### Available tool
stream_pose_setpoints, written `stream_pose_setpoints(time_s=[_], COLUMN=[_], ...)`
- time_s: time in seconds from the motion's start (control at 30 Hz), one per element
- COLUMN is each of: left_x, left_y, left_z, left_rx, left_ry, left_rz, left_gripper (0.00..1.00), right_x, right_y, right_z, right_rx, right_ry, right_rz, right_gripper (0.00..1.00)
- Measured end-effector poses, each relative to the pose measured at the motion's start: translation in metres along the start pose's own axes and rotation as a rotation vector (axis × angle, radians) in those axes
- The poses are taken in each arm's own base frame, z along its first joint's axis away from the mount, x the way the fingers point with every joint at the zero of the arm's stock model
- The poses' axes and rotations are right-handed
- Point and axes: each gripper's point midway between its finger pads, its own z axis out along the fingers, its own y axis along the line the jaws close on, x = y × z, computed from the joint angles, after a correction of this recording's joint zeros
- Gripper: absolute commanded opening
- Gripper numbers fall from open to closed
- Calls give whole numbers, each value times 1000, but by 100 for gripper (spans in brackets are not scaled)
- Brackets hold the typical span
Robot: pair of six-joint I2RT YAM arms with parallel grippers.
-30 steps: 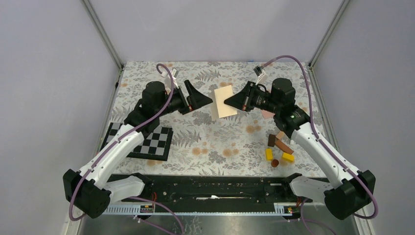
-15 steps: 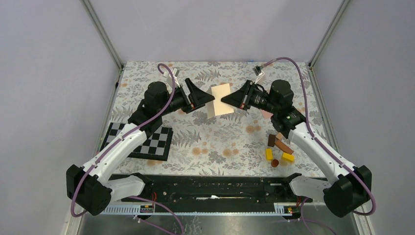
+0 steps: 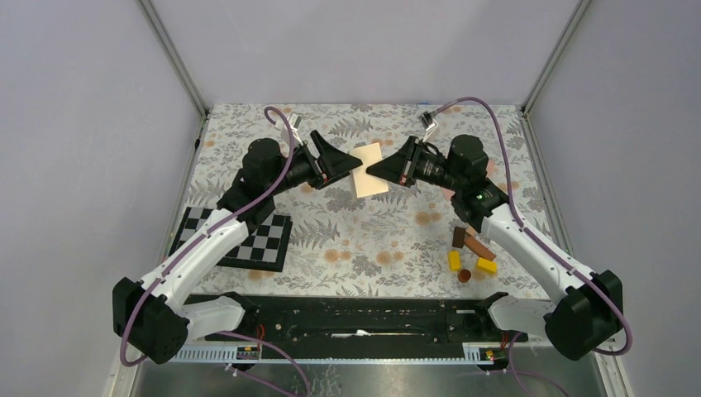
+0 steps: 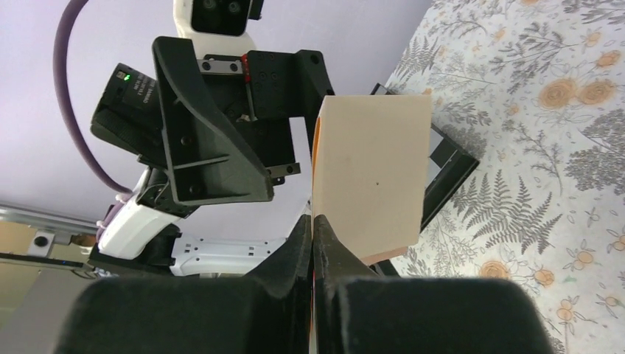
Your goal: Place the letter into the envelope and seal it
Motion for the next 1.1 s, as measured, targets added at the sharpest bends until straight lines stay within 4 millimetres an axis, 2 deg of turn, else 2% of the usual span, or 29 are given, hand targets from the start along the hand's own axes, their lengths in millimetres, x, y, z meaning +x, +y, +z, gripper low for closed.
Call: stream_pose_setpoints(time_s=[0.13,0.4,0.9,0.97,1.07,1.1], left_x=[0,-3,-6,-6,-3,-2], left_y=[-2,-6,-14,-13,-8,-6], left_z=[2,4,4,4,5,5], left_rx=[22,56,99,97,79,72], left_ry=[-6,-21,-34,-34,-25,-22], left_rz=[-23,-57,-60,-55,-37,-30], left_gripper=[68,49,3,0,0,0], right_x=[2,5,10,11,15,16], right_y=[7,6,1,-1,-9,-13], right_z=[3,6,6,6,6,5], right_rx=[-45,-79,-72,-65,-25,-2], right_ry=[4,8,22,24,35,35], right_rz=[20,65,84,82,78,68], right_gripper=[0,0,1,15,53,62])
